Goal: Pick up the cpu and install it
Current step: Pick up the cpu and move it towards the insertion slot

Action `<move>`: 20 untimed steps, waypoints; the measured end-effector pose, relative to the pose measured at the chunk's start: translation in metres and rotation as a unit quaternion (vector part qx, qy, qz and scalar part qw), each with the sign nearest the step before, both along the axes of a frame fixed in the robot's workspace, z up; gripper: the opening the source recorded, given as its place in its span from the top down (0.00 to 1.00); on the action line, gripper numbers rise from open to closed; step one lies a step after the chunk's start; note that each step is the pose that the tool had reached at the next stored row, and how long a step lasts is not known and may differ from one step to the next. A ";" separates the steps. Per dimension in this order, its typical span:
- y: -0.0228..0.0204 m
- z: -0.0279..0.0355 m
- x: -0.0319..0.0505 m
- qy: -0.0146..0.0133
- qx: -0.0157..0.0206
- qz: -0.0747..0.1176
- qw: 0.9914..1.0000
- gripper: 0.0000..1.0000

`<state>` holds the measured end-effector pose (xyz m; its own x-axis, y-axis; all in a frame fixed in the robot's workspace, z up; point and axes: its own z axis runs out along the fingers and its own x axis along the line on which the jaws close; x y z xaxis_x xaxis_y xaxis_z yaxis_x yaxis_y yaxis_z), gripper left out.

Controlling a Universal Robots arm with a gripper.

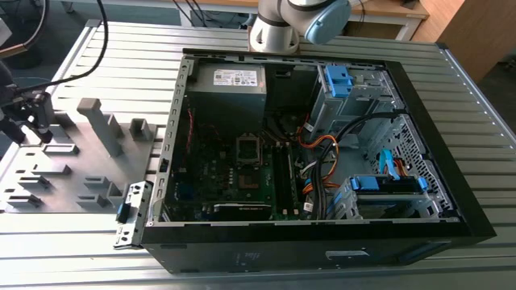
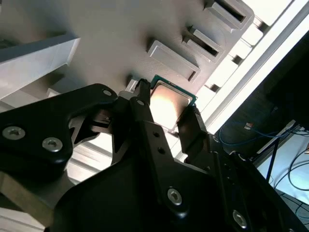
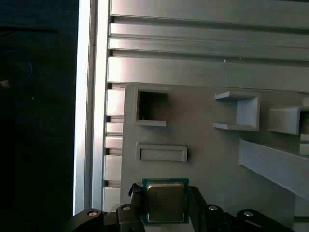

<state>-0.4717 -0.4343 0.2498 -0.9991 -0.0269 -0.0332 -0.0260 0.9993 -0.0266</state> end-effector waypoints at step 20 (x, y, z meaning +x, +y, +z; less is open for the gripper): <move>0.0000 0.0638 0.0007 0.000 0.000 0.000 1.000 0.53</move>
